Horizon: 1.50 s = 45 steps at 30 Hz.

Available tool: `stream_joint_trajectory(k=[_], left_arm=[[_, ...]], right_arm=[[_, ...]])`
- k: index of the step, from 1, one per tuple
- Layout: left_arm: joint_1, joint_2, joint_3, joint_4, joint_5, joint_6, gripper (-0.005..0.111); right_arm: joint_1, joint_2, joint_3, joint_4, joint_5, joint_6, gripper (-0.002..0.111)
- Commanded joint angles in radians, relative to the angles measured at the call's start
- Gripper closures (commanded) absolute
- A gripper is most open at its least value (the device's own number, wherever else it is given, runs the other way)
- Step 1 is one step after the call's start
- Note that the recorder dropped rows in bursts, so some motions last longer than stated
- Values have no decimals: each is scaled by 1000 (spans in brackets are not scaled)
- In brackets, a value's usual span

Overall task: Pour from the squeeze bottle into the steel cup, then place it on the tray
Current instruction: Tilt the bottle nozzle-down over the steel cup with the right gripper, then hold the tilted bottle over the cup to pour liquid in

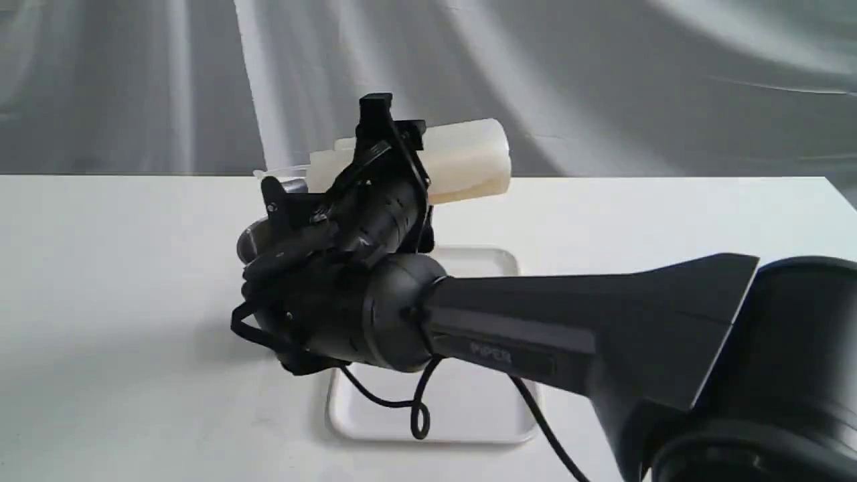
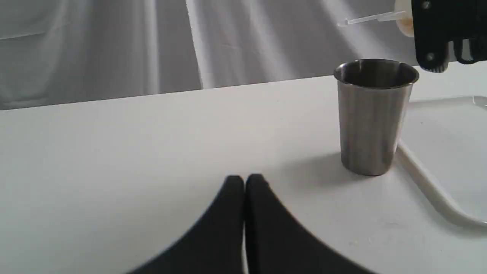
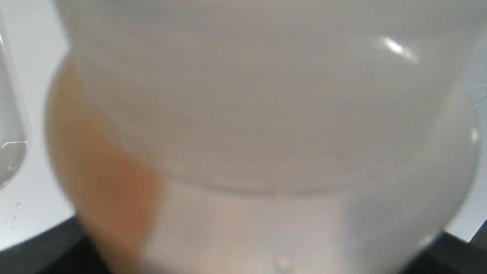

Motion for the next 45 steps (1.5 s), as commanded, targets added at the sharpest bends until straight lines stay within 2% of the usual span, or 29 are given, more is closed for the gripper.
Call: stream_joint_trajectory(k=[1, 18, 40, 45], left_arm=[[-6, -3, 4, -1, -7, -4, 107], [-6, -3, 4, -1, -7, -5, 107], [-6, -3, 4, -1, -7, -1, 107], [-6, -3, 4, -1, -7, -4, 107]], right_arm=[[-5, -15, -8, -53, 25, -42, 92], [-5, -15, -8, -73, 25, -258, 92], [-5, -15, -8, -117, 25, -336, 92], [-5, -15, -8, -130, 25, -412, 92]])
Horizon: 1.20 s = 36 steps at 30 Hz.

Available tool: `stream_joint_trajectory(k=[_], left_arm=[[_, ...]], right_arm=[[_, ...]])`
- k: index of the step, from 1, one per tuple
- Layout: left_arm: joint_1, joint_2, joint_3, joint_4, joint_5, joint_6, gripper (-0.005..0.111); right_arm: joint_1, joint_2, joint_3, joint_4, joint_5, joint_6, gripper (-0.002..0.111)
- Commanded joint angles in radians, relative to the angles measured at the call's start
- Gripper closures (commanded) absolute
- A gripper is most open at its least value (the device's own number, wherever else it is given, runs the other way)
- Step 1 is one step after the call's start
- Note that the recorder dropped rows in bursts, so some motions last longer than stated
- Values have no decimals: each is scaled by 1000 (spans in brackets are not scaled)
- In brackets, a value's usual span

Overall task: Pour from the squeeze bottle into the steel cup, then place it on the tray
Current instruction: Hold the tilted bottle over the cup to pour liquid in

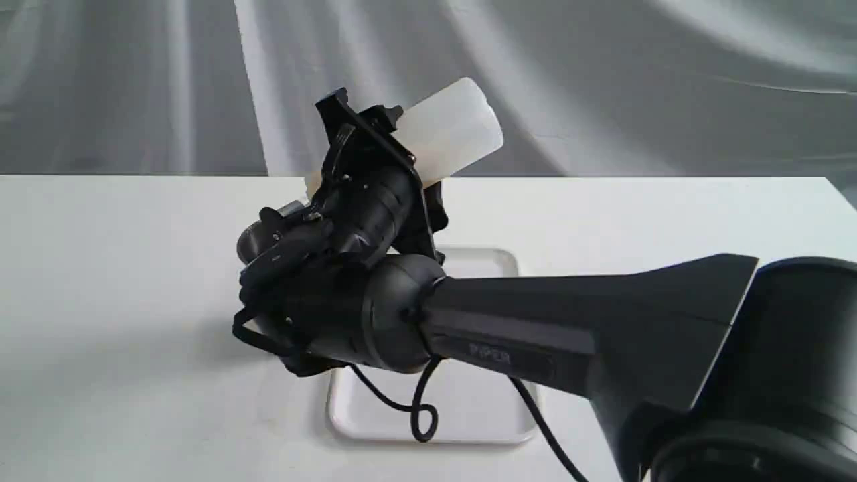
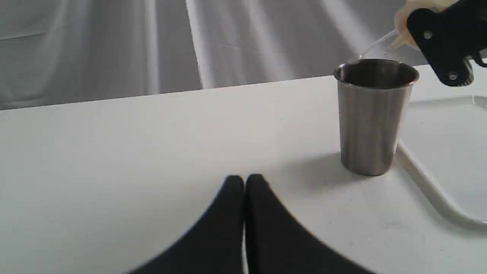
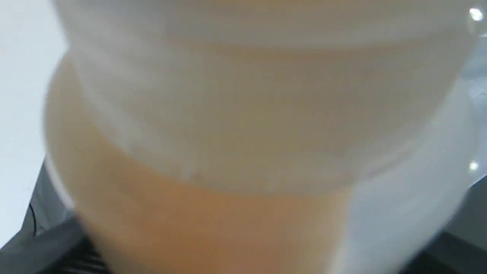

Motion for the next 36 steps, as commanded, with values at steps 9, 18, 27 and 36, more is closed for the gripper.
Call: stream_joint_trajectory(k=[9, 18, 27, 36], left_arm=[[-6, -3, 4, -1, -7, -1, 107], [-6, -3, 4, -1, -7, -1, 107], [-6, -3, 4, -1, -7, -5, 107], [-6, -3, 4, -1, -7, -1, 107]], right_arm=[[-5, -15, -8, -60, 25, -64, 92], [-5, -15, -8, -77, 25, -86, 92], [-5, -15, -8, -77, 25, -113, 92], [-5, -15, -8, -77, 25, -150, 92]])
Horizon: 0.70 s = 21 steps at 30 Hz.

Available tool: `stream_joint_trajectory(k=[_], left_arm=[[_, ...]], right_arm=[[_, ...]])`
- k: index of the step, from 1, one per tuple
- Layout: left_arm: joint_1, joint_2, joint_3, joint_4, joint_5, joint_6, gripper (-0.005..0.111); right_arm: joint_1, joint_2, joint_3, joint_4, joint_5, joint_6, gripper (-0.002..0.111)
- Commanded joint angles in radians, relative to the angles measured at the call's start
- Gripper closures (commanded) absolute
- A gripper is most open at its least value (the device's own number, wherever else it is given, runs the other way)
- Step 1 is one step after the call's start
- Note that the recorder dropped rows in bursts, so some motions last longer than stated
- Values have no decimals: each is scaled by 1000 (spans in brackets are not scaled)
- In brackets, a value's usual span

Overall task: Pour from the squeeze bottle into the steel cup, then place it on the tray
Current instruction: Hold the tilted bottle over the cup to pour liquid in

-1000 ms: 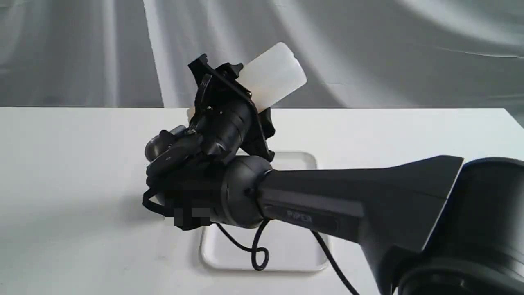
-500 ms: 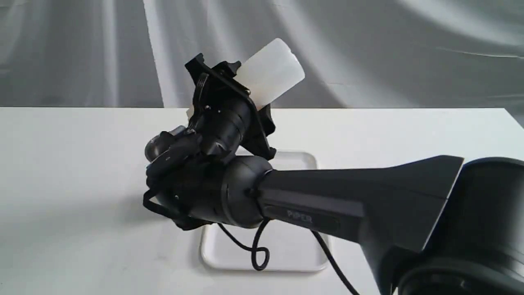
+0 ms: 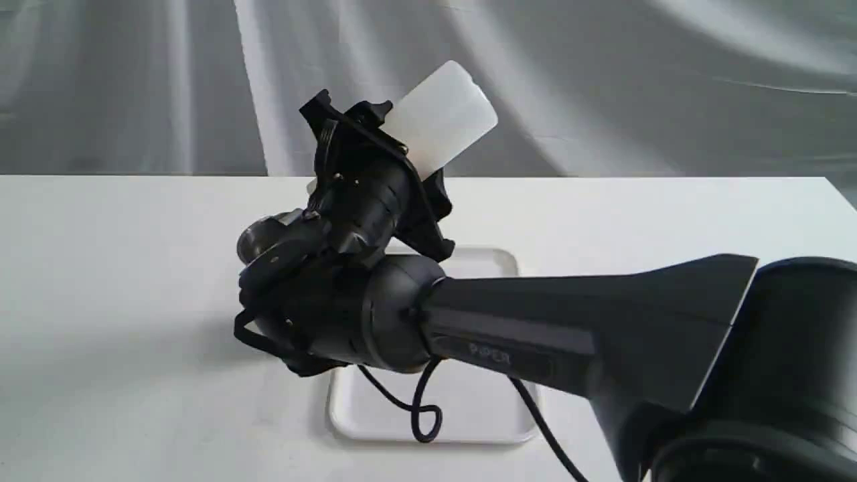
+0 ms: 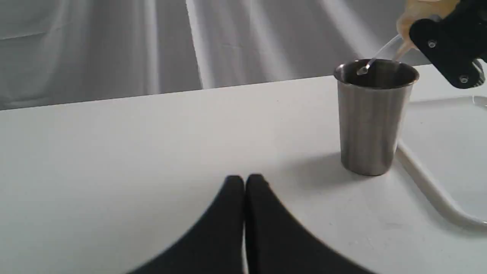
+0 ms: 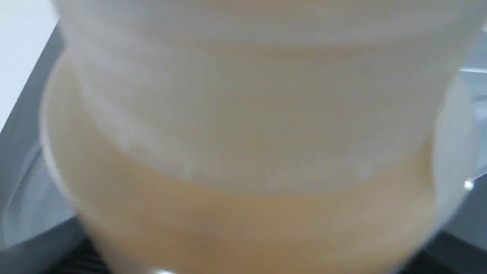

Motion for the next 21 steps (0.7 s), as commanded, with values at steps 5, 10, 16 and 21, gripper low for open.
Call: stream_joint_trajectory(k=[5, 10, 16, 21], left_arm=[[-6, -3, 4, -1, -7, -1, 107], [-6, -3, 4, -1, -7, -4, 107], [-6, -3, 4, -1, -7, -4, 107], [-6, -3, 4, -1, -7, -1, 107]], right_arm=[[-5, -15, -8, -46, 25, -12, 92], [-5, -15, -8, -46, 25, -20, 92], [-5, -15, -8, -46, 25, -34, 92], [-5, -15, -8, -46, 25, -34, 92]])
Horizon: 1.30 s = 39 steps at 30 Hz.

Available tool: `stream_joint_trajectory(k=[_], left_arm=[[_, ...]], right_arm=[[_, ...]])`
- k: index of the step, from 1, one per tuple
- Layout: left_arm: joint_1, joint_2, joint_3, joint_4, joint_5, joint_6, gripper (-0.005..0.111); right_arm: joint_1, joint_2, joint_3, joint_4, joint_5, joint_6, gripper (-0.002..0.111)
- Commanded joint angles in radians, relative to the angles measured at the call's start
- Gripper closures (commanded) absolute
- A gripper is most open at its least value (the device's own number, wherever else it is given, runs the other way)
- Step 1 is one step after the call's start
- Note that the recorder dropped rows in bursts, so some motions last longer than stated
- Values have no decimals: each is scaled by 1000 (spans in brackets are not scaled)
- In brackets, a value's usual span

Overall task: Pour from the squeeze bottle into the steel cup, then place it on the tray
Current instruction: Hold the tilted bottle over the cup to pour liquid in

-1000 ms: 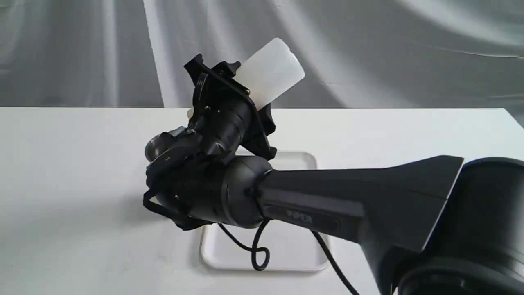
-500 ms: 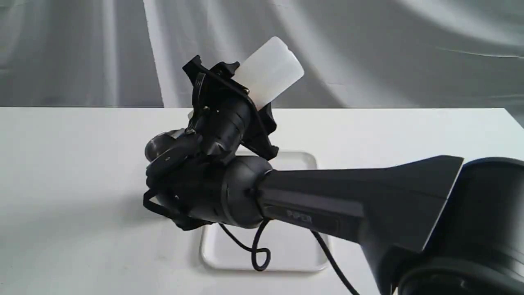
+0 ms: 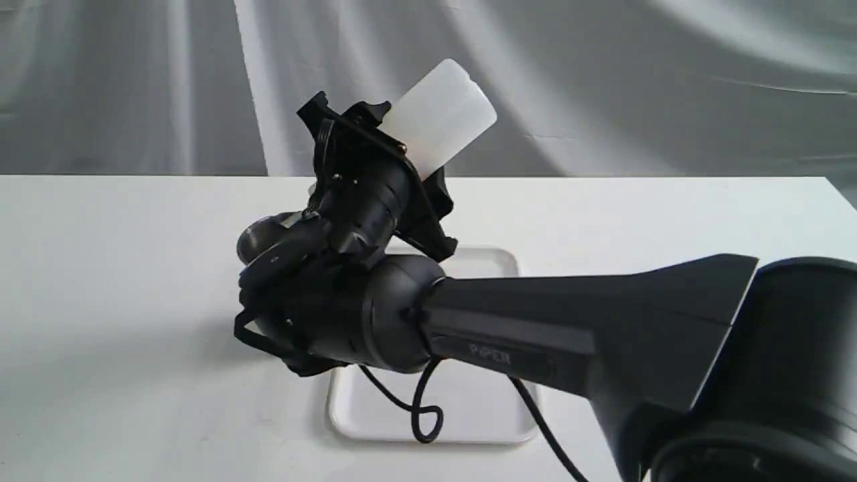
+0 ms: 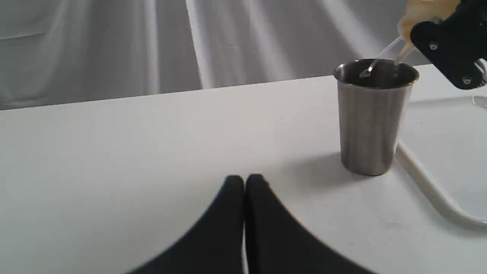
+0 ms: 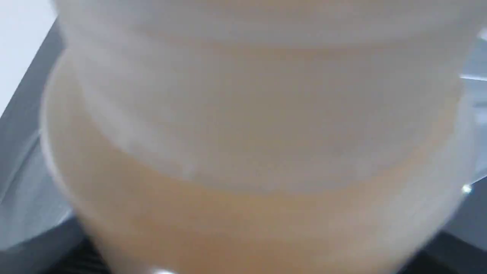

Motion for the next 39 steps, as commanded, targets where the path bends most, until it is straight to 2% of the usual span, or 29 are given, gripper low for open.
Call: stream_joint_trajectory(k=[1, 24, 39], left_arm=[[-6, -3, 4, -1, -7, -1, 107], [-6, -3, 4, -1, -7, -3, 107], [-6, -3, 4, -1, -7, -5, 107]], right_arm=[[-5, -15, -8, -46, 25, -1, 92], [-3, -15, -8, -17, 25, 42, 92], [-3, -15, -8, 5, 25, 289, 92]])
